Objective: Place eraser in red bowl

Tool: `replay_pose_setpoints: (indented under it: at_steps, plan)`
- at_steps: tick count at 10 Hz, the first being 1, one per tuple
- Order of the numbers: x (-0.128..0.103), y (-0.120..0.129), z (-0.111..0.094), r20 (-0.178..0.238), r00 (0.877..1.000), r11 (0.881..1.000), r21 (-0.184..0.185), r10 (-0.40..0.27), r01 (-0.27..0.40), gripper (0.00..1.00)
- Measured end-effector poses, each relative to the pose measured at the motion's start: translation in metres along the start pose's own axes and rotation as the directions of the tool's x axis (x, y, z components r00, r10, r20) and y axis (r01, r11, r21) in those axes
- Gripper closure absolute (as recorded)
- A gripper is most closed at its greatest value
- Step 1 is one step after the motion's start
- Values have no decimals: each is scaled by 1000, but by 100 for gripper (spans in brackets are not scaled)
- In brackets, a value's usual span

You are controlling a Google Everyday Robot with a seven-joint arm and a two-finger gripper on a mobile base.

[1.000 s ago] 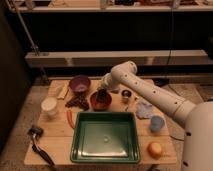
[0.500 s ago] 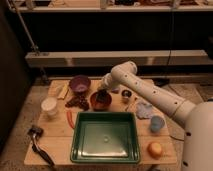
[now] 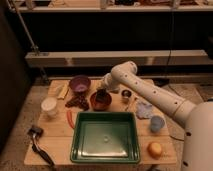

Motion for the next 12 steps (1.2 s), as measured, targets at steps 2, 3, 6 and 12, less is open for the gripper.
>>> replay_pose_setpoints:
  at_steps: [2, 3, 6, 12]
  plan:
    - [0, 0, 0, 0, 1000, 1000, 0, 0, 0, 87]
    - [0, 0, 0, 0, 1000, 1000, 0, 0, 0, 97]
    - [0, 0, 0, 0, 1000, 1000, 0, 0, 0, 90]
    - [0, 0, 0, 0, 1000, 1000, 0, 0, 0, 31]
